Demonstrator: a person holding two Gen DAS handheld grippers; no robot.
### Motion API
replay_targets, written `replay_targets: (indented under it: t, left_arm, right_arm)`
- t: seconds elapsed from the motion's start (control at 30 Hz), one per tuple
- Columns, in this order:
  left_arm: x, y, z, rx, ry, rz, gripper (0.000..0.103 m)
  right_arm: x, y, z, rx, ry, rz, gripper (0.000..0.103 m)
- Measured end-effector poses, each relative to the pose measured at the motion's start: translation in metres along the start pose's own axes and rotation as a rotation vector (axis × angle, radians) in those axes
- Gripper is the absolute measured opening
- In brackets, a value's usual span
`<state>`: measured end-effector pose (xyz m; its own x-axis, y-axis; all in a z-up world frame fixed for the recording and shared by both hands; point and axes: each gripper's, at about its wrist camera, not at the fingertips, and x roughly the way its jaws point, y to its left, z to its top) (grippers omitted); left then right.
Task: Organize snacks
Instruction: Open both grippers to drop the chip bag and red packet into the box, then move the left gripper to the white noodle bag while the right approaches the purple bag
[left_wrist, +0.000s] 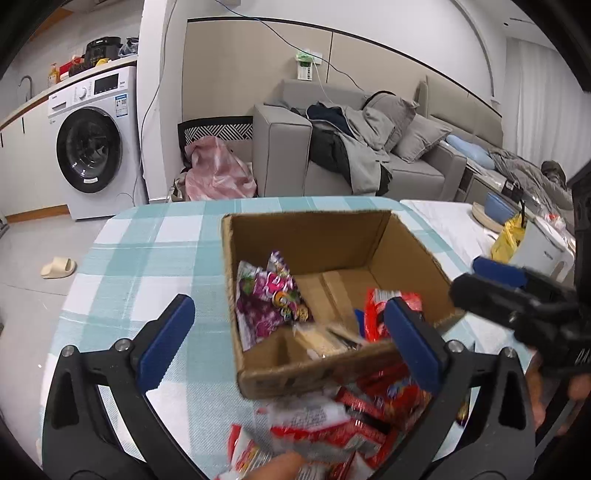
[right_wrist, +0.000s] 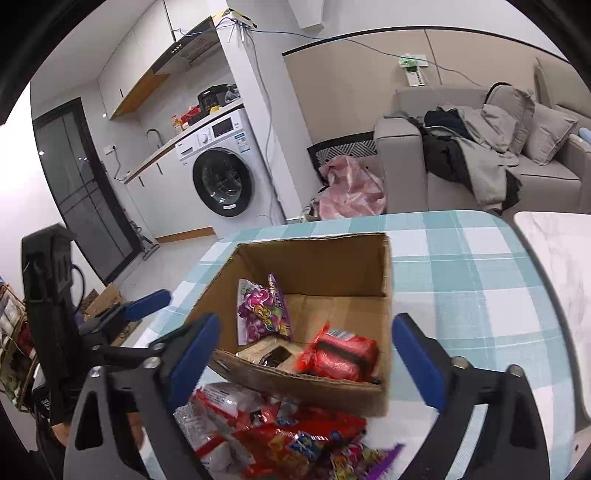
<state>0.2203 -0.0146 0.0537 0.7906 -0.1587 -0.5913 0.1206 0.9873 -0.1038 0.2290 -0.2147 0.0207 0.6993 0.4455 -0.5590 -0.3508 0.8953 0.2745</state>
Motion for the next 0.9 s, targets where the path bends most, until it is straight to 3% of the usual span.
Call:
replay_targets:
  t: [0.47,0.9]
  left_arm:
    - [-0.070,0.024,-0.045,-0.041,-0.002,0.077,0.102]
    - [-0.089,0.040,-0.086,-0.096,0.058,0.108,0.102]
  right_arm:
    - [-0.047,0.005,-0.041,-0.087,0.028,-0.064,0.103]
    - [-0.059,0.000,-0.072,-0.089,0.069,-0.100,0.103]
